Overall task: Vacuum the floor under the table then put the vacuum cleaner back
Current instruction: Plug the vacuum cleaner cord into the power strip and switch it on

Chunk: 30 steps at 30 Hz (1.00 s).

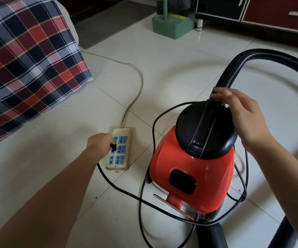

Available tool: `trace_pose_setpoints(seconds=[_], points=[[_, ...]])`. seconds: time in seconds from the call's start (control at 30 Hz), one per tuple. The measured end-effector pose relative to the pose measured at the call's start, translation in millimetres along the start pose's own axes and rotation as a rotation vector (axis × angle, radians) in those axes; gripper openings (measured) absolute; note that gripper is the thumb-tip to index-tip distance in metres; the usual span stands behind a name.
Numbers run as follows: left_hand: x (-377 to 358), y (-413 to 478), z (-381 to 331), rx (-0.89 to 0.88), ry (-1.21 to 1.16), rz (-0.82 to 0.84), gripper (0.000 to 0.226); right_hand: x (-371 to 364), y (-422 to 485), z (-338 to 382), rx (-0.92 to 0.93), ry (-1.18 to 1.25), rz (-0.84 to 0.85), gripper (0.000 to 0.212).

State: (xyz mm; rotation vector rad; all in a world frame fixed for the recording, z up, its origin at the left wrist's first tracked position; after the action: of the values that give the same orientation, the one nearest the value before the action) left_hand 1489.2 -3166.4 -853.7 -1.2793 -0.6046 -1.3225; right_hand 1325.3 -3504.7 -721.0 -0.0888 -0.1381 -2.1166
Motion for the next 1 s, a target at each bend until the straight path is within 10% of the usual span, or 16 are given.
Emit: trace_pose_setpoints(seconds=[1.0], points=[[0.7, -31.2, 1.1, 0.047, -0.214, -0.104, 0.021, -71.5, -18.4, 56.4, 0.189, -0.259, 0.181, 0.03]])
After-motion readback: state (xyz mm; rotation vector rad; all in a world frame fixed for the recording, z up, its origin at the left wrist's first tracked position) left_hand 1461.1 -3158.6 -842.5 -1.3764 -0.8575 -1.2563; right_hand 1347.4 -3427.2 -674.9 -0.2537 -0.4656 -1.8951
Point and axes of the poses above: each hand's wrist, its own y-axis towards the middle knuckle, its own x-axis out of the back of the hand, z = x × y, the point moved 7 cm from there along y, towards the middle knuckle, and after that the axes turned 3 degrees about y, right-handed, at the moved point
